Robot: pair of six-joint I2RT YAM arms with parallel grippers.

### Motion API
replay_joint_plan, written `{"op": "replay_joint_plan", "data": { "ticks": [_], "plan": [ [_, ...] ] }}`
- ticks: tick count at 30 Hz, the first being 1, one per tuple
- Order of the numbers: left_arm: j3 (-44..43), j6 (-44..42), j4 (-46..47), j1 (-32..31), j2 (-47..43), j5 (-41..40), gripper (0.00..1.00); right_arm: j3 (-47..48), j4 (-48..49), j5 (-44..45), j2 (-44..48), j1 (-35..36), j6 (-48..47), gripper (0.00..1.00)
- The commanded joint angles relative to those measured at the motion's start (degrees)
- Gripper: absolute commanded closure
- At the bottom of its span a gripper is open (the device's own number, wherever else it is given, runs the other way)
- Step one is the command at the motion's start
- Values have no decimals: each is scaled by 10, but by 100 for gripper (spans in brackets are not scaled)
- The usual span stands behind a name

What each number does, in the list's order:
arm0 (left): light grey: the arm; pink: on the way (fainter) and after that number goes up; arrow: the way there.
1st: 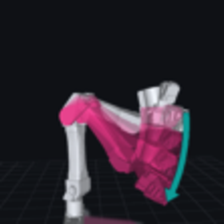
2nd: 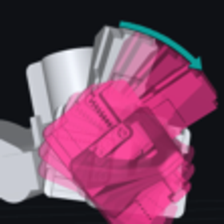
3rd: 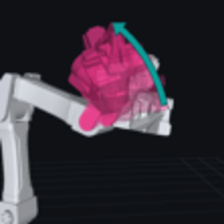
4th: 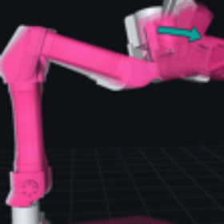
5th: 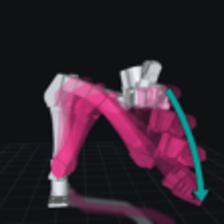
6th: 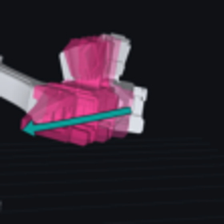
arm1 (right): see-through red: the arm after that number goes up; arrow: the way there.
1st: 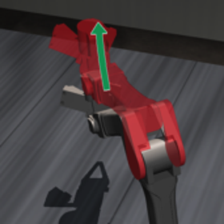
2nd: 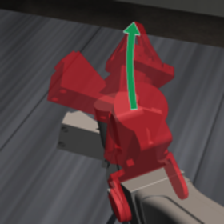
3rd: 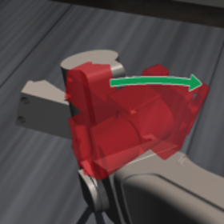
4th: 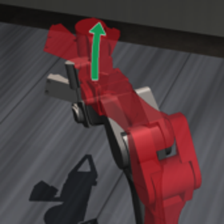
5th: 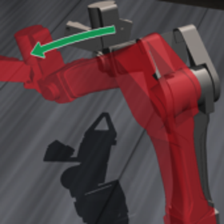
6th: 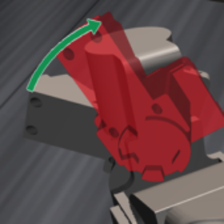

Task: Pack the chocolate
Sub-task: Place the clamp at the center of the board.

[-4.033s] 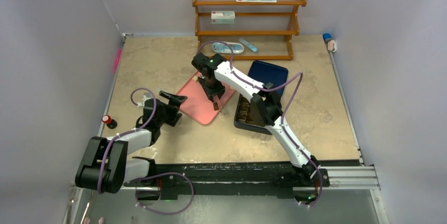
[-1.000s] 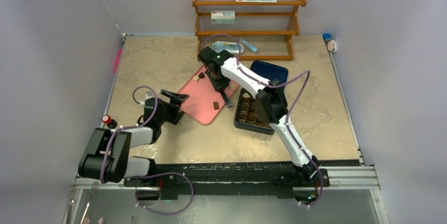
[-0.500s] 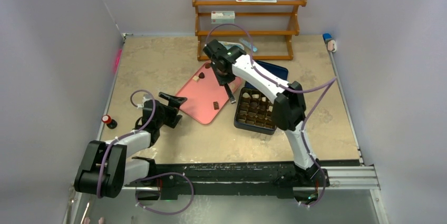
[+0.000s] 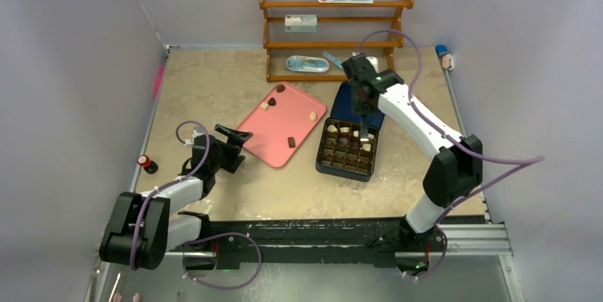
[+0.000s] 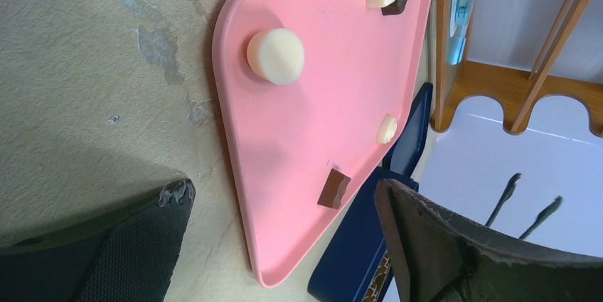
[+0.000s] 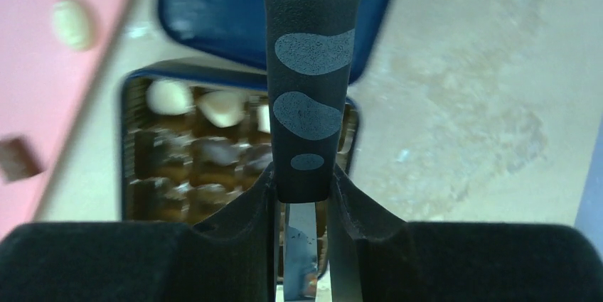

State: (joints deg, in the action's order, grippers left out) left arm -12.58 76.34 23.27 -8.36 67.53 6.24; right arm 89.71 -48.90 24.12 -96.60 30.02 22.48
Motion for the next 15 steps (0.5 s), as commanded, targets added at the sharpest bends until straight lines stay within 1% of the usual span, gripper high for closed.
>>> {"op": "replay_joint_plan", "data": {
  "ticks": [1, 6, 15],
  "plan": [
    [-2, -36, -22, 2, 8, -4, 0, -73, 27, 33, 40, -67, 46, 100],
    [-7, -40, -18, 2, 12, 2, 0, -125, 49, 3, 42, -143, 61, 100],
    [-7, -41, -6, 2, 22, 10, 0, -124, 60, -5, -51, -217, 51, 100]
  ]
}}
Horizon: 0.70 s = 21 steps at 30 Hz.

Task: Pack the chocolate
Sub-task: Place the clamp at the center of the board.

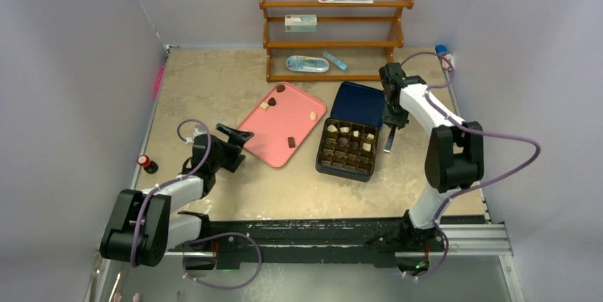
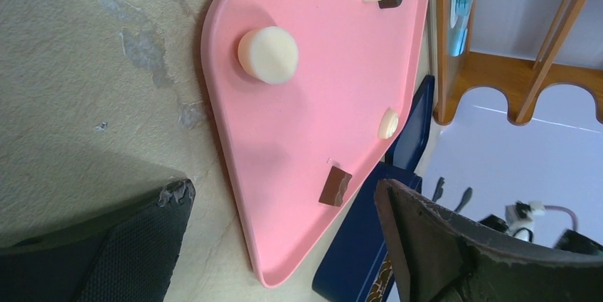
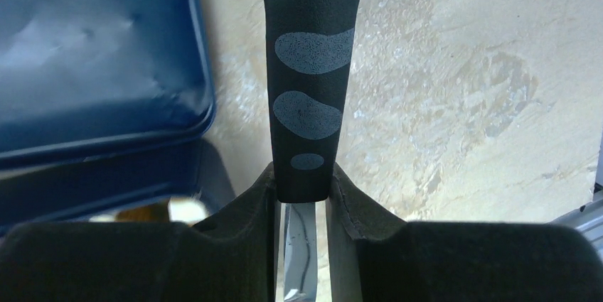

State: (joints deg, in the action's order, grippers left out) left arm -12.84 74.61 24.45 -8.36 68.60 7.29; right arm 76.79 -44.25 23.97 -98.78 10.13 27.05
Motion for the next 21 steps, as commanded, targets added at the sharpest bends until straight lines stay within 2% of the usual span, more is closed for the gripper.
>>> {"op": "replay_joint_plan", "data": {
  "ticks": [1, 12, 14, 18, 21],
  "plan": [
    [-4, -24, -17, 2, 11, -1, 0, 9, 12, -2, -38, -25, 3, 100],
    [-5, -19, 24, -1, 59, 11, 0, 32, 7, -10, -124, -66, 18, 100],
    [-6, -21, 24, -2, 57, 11, 0, 33, 9, -11, -131, -68, 19, 92],
    [-7, -27, 14, -2, 47, 9, 0, 28, 13, -11, -126, -69, 19, 68],
    [-8, -29, 8, -3, 41, 9, 0, 24, 18, -13, -109, -69, 18, 59]
  ]
}}
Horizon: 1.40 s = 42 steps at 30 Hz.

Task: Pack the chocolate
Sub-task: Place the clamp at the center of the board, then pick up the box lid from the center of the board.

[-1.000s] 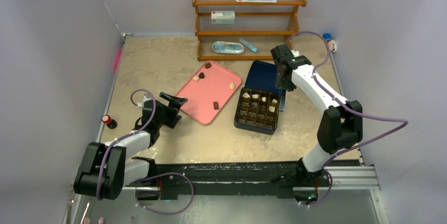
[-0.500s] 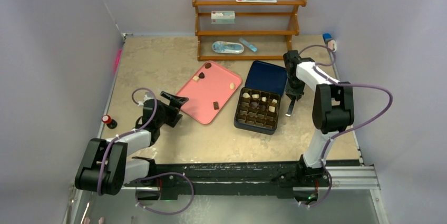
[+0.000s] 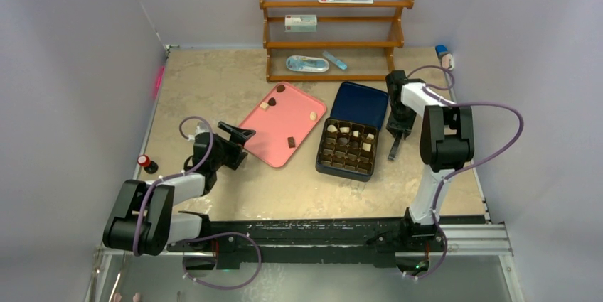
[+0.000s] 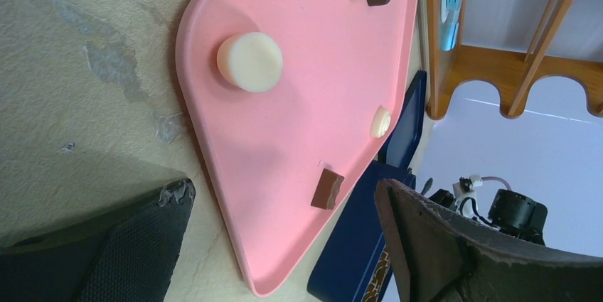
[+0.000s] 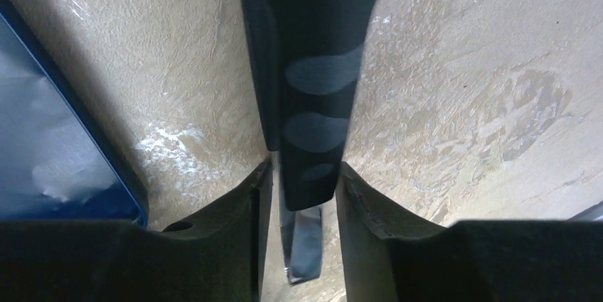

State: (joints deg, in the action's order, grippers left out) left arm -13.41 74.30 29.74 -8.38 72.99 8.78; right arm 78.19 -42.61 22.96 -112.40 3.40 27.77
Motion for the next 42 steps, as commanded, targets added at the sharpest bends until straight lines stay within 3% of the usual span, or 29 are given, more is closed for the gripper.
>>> {"op": "replay_joint_plan", "data": {
  "ticks": [1, 4, 15, 42],
  "plan": [
    [-2, -26, -46, -3, -6, -6, 0, 10, 3, -3, 32, -1, 11, 58],
    [-1, -28, -59, -4, -18, -8, 0, 8, 9, -3, 50, -1, 14, 52],
    [-1, -29, -78, -15, -35, -22, 0, 22, 28, -28, 70, 4, 6, 52],
    [-26, -40, -53, -35, 29, -31, 0, 172, 13, -85, -93, 20, -3, 56]
  ]
}}
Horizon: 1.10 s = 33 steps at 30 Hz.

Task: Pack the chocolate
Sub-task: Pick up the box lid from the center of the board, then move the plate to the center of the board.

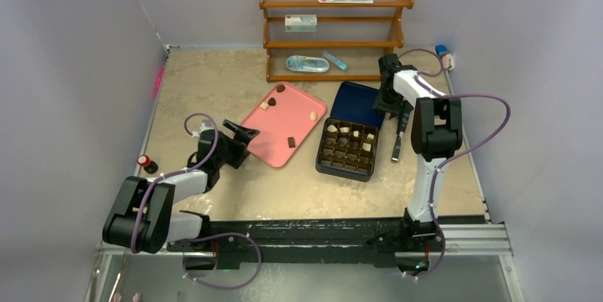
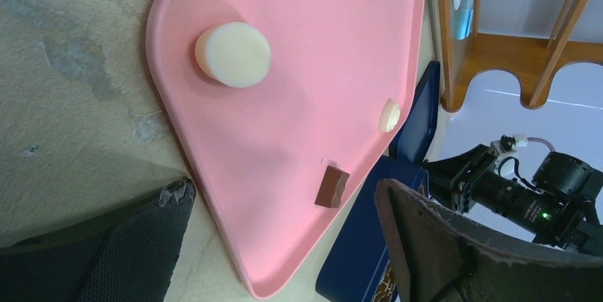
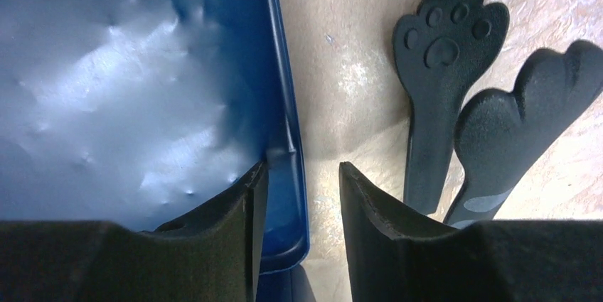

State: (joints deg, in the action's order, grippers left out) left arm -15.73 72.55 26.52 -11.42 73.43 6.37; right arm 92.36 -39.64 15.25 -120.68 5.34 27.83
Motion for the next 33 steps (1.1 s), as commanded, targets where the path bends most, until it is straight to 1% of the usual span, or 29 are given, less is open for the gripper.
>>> {"op": "replay_joint_plan", "data": {
  "ticks": [1, 2, 3, 5, 9, 10, 33],
  "plan": [
    [-2, -22, -16, -4, 29, -7, 0, 34, -19, -6, -17, 0, -5, 58],
    [-1, -22, -13, -5, 34, -7, 0, 37, -21, -5, -19, 0, -5, 60],
    [0, -21, -9, -5, 38, -6, 0, 36, -21, -4, -23, 0, -4, 64],
    [1, -21, -2, -5, 46, -5, 0, 35, -23, -4, -29, 0, -2, 74],
    [3, -21, 5, -5, 51, -4, 0, 26, -30, 0, -36, 0, 7, 98],
    [3, -21, 6, -5, 52, -3, 0, 22, -27, 0, -35, 0, 9, 100],
    [10, -42, -25, -9, -12, 13, 0, -60, 47, 19, 137, 0, -13, 100]
  ]
}}
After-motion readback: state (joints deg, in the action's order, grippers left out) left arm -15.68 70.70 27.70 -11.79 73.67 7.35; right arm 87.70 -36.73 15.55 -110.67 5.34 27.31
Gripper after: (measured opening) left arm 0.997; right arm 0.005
